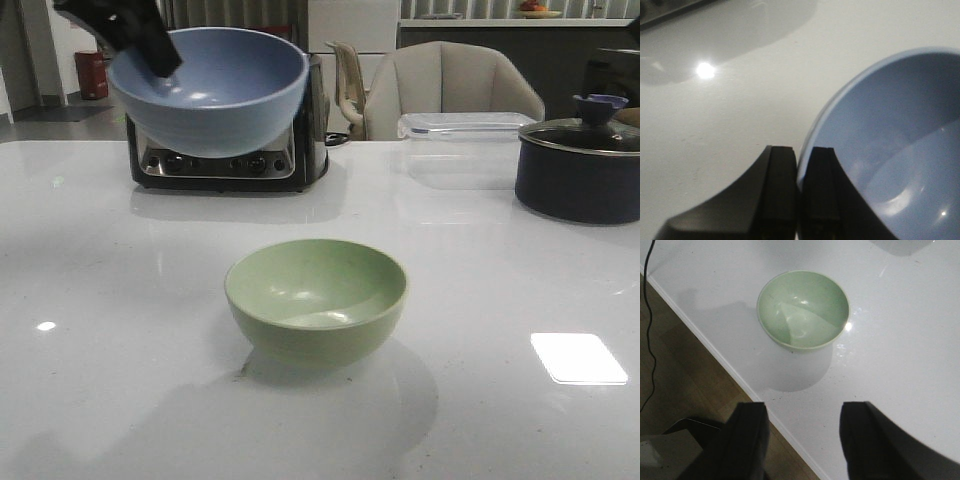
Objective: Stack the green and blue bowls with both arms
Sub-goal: 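Grasp the blue bowl rim with the left gripper and lift it over the green bowl, then lower the blue bowl into the green bowl and open the left gripper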
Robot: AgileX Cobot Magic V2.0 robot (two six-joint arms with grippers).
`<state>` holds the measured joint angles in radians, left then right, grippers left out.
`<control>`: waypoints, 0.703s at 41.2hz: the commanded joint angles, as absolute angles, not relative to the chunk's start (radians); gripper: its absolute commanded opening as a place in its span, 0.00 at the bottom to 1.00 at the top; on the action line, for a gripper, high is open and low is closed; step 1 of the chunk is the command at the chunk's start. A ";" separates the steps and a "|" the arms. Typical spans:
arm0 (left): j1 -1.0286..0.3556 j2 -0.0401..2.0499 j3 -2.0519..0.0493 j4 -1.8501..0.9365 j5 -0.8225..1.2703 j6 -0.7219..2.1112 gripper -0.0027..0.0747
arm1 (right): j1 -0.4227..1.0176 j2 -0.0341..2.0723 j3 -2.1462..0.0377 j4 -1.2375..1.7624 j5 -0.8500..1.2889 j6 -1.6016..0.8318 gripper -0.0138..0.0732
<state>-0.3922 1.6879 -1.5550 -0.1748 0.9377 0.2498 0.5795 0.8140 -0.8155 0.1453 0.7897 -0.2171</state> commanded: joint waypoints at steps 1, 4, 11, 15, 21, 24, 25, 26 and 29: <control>-0.459 1.662 -1.583 -0.199 0.898 0.258 0.16 | 0.580 0.807 -0.844 0.147 0.730 -0.228 0.67; -0.495 1.687 -1.583 -0.199 0.896 0.258 0.16 | 0.580 0.807 -0.844 0.147 0.730 -0.228 0.67; -0.544 1.759 -1.583 -0.221 0.896 0.258 0.16 | 0.580 0.807 -0.844 0.147 0.730 -0.228 0.67; -0.556 1.800 -1.583 -0.235 0.896 0.258 0.16 | 0.580 0.807 -0.844 0.147 0.730 -0.228 0.67; -0.558 1.857 -1.583 -0.249 0.896 0.258 0.16 | 0.580 0.807 -0.844 0.147 0.730 -0.228 0.67; -0.558 1.879 -1.583 -0.249 0.896 0.258 0.16 | 0.580 0.807 -0.844 0.147 0.730 -0.228 0.67; -0.558 1.889 -1.583 -0.249 0.896 0.258 0.16 | 0.580 0.807 -0.844 0.147 0.730 -0.228 0.67; -0.558 1.891 -1.583 -0.252 0.896 0.258 0.16 | 0.580 0.807 -0.844 0.147 0.730 -0.228 0.67; -0.558 1.897 -1.583 -0.263 0.896 0.258 0.17 | 0.580 0.807 -0.844 0.147 0.730 -0.228 0.67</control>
